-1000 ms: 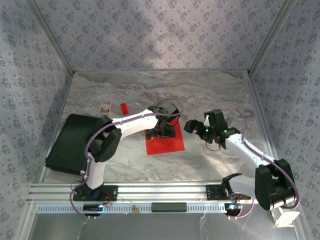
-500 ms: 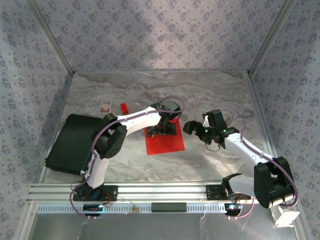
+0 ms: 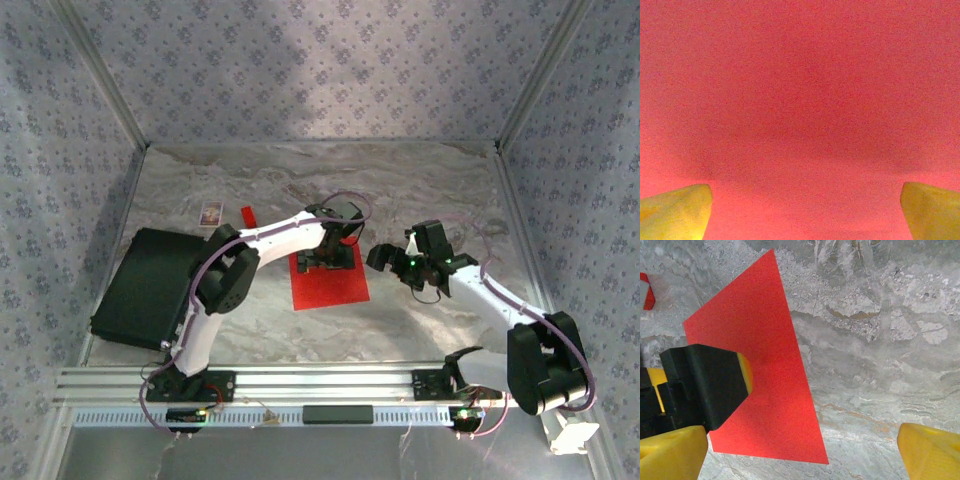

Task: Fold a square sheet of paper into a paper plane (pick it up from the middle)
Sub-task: First fold the square sheet of paper in half at the center of the table.

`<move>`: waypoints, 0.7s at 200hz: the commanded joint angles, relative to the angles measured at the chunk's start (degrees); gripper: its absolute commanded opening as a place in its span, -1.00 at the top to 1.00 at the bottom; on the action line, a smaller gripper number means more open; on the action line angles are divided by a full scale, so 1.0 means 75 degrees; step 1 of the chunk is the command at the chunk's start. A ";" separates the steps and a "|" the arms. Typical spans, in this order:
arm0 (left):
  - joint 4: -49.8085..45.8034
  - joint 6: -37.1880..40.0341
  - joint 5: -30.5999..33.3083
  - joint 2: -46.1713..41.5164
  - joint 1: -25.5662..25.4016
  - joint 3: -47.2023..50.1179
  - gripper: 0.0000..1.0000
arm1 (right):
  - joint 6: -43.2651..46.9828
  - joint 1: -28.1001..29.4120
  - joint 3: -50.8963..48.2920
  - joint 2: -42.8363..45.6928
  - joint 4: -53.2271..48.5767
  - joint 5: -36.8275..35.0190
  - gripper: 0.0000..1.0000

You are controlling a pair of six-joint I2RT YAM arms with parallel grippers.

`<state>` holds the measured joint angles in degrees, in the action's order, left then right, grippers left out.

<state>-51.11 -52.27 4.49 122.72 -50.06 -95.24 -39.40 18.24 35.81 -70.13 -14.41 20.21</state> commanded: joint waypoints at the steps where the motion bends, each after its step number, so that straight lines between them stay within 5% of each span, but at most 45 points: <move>1: -0.0402 0.0147 -0.0030 0.0247 -0.0075 -0.0273 -0.93 | 0.0145 -0.0023 0.0058 0.0001 -0.0102 -0.0116 -0.98; 140: 0.0071 0.0275 -0.0305 0.0542 -0.0098 0.0406 -0.91 | 0.0167 -0.0032 0.0064 -0.0116 -0.0161 -0.0082 -0.98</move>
<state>-50.54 -51.05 4.08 124.40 -50.37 -95.26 -39.18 18.24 35.81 -70.41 -14.46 20.18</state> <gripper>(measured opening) 0.956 0.990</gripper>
